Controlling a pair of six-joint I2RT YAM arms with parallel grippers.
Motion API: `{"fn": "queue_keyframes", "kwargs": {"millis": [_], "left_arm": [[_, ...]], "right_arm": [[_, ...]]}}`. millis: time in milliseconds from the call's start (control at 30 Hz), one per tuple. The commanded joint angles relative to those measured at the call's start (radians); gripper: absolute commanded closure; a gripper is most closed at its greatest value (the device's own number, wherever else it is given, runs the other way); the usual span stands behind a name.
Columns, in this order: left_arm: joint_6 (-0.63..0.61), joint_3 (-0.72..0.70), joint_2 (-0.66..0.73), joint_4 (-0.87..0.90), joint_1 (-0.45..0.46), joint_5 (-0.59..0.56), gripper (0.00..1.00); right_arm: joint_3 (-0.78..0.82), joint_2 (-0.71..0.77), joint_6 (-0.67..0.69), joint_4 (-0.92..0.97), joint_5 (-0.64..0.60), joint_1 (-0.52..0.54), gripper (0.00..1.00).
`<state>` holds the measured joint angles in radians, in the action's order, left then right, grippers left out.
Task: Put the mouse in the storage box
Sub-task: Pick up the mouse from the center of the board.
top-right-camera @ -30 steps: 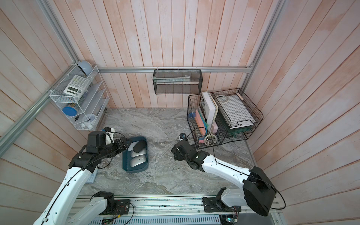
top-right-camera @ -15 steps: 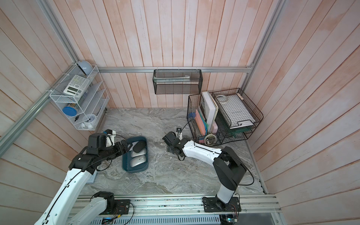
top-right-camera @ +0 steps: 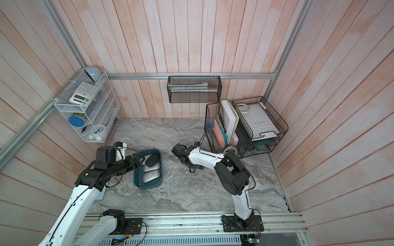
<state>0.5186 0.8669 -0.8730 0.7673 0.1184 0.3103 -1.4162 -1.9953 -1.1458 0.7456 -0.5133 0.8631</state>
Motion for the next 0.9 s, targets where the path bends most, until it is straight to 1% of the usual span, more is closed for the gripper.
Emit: {"fn": "queue_keyframes", "kwargs": {"millis": [0, 133, 433, 567, 733, 867], "left_arm": [[-0.019, -0.016, 0.015, -0.007, -0.005, 0.011, 0.18], [-0.020, -0.017, 0.013, -0.006, -0.005, 0.010, 0.18], [-0.019, -0.017, 0.014, -0.007, -0.005, 0.009, 0.18], [-0.020, -0.017, 0.013, -0.006, -0.005, 0.009, 0.18], [-0.019, -0.017, 0.012, -0.006, -0.005, 0.010, 0.18], [-0.019, -0.019, 0.011, -0.006, -0.005, 0.012, 0.18]], "right_arm": [[-0.029, -0.023, -0.029, 0.030, -0.003, -0.007, 0.02], [-0.008, -0.032, -0.041, -0.015, 0.029, -0.016, 0.02], [-0.021, -0.084, -0.037, -0.029, 0.087, -0.034, 0.03], [-0.011, -0.094, -0.027, -0.046, 0.114, -0.035, 0.08], [0.019, -0.096, -0.022, -0.075, 0.154, -0.032, 0.21], [0.047, -0.085, -0.017, -0.096, 0.165, -0.030, 0.26]]}}
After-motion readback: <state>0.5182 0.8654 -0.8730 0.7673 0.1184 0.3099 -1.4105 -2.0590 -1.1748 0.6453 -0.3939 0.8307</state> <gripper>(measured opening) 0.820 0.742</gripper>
